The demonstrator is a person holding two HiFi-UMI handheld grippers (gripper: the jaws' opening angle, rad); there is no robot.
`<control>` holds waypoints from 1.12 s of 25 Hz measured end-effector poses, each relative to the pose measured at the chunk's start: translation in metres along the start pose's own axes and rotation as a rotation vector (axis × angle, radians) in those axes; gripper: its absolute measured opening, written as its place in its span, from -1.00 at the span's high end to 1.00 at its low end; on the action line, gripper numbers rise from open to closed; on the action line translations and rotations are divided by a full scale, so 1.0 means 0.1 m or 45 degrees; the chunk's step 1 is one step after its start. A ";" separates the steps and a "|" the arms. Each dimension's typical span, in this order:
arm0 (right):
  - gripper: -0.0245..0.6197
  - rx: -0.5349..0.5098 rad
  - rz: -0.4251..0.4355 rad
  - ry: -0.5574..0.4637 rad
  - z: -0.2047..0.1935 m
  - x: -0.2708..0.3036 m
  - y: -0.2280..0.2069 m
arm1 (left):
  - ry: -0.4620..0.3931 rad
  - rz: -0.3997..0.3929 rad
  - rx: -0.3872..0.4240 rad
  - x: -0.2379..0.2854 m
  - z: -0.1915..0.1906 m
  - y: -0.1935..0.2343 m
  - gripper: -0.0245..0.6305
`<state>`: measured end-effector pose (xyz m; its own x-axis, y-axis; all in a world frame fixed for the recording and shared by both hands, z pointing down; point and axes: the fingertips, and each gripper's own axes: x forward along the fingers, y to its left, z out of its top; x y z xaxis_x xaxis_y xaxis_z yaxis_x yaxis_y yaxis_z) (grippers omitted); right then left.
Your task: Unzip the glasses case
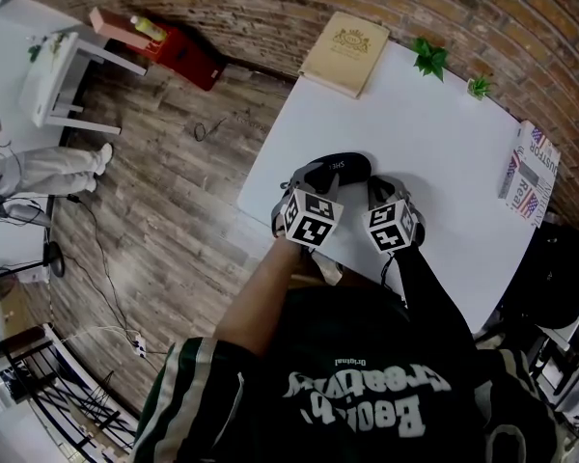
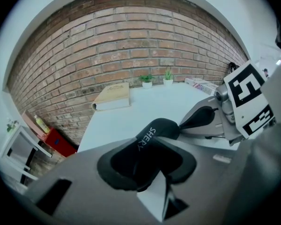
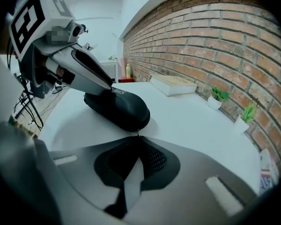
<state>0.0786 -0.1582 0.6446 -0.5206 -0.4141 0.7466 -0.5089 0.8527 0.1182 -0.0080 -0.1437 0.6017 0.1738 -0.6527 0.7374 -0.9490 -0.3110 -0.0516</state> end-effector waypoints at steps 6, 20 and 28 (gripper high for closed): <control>0.88 -0.129 0.021 -0.008 0.02 0.03 -0.08 | 0.003 -0.002 0.006 0.01 0.00 -0.01 0.60; 0.87 -0.531 0.026 -0.012 0.14 0.10 -0.20 | 0.000 0.004 0.039 0.01 0.00 -0.03 0.60; 0.88 -0.671 0.003 -0.002 0.22 0.17 -0.22 | 0.000 0.002 0.038 0.01 -0.01 -0.02 0.60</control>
<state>0.0662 -0.1911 0.6403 -0.5229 -0.4122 0.7461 -0.0944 0.8979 0.4299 -0.0057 -0.1431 0.6034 0.1725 -0.6532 0.7373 -0.9409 -0.3306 -0.0728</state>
